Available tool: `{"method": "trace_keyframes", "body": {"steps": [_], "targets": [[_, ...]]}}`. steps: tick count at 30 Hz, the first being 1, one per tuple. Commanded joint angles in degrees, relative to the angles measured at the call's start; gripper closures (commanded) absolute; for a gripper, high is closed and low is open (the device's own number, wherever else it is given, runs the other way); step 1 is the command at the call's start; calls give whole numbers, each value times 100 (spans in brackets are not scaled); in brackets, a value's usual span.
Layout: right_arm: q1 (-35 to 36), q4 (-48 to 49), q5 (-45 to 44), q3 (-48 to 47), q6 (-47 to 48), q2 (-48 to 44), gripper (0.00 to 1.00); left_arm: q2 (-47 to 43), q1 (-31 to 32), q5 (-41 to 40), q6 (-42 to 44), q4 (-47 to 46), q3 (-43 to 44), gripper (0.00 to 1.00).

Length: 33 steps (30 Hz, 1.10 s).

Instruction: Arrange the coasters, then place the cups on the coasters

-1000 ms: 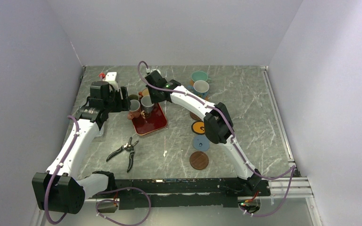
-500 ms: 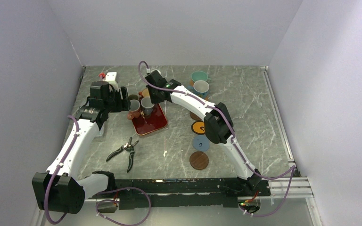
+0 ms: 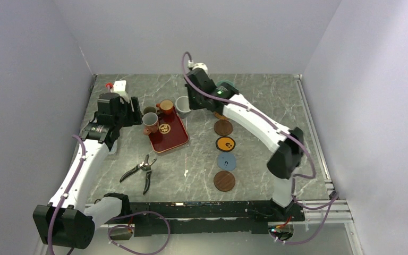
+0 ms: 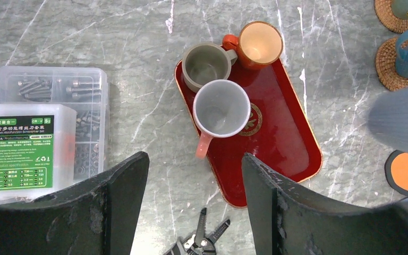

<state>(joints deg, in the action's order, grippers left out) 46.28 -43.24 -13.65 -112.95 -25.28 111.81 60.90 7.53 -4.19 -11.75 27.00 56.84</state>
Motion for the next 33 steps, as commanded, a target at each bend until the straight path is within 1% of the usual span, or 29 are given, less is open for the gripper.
{"method": "trace_keyframes", "body": {"steps": [1,6,9,12,14,17,19,24,33], "targets": [[-5,-433,-1281,650,-784,-1079,100,-122,3,-50,-12,-142,64,29],[-22,-1189,-2158,1320,-1889,-1758,100,-148,3,21,-29,-160,48,29],[-94,-1910,-2591,1499,-2588,-1811,100,-165,3,56,-38,-164,40,29],[-249,-2536,-2702,1663,-3369,-1731,100,-171,4,71,-45,-171,38,29],[-398,-2436,-2546,1929,-3495,-1737,100,-170,3,79,-46,-176,38,29],[-655,-1918,-2270,2351,-3408,-1752,100,-175,3,77,-39,-176,38,29],[-783,-1769,-2319,2494,-3504,-1703,100,-169,3,62,-38,-169,38,29],[-973,-1740,-2538,2402,-3797,-1378,100,-159,3,63,-29,-167,38,29],[-1064,-1304,-2458,2262,-3900,-893,100,-138,3,63,-25,-160,38,29]]}}
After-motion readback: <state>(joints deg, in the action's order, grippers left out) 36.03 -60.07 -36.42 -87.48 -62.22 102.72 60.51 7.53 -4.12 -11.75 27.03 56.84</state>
